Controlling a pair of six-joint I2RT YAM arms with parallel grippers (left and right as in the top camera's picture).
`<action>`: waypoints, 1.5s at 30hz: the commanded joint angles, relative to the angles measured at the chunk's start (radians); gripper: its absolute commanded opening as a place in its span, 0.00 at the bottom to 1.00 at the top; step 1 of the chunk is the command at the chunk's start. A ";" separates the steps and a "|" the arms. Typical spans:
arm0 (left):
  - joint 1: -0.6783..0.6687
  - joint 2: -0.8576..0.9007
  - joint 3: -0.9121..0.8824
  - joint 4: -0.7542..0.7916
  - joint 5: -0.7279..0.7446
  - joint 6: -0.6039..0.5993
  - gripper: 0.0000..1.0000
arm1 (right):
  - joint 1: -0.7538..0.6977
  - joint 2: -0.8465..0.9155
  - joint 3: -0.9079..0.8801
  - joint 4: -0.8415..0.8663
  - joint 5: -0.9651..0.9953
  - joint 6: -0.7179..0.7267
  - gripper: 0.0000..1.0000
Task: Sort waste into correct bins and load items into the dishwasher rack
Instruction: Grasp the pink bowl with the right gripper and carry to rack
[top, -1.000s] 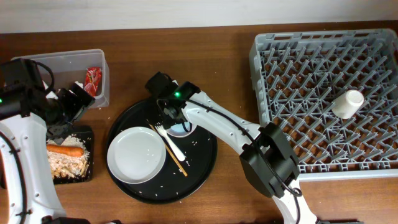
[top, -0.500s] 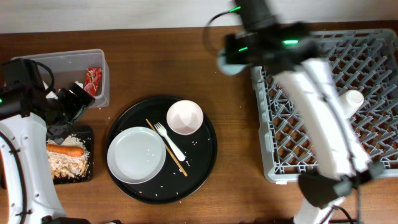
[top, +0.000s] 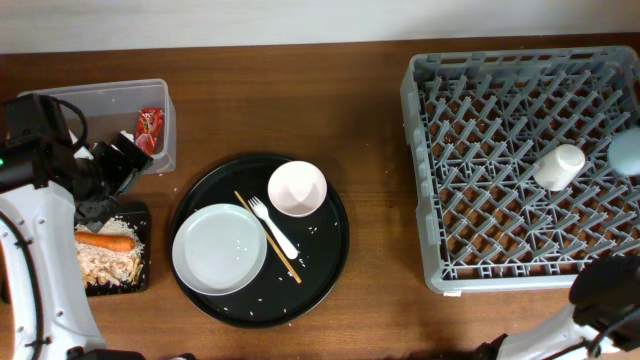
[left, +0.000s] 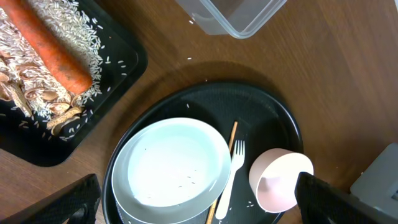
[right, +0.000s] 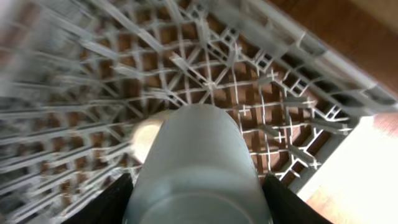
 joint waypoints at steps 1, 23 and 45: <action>0.006 -0.003 0.000 -0.001 0.007 0.002 0.99 | -0.021 0.024 -0.124 0.071 0.066 0.004 0.54; 0.006 -0.003 0.000 -0.001 0.007 0.002 0.99 | 0.639 -0.182 -0.143 0.070 -0.198 -0.082 0.87; 0.006 -0.003 0.000 -0.001 0.007 0.002 0.99 | 1.467 0.393 -0.148 0.386 -0.074 -0.055 0.50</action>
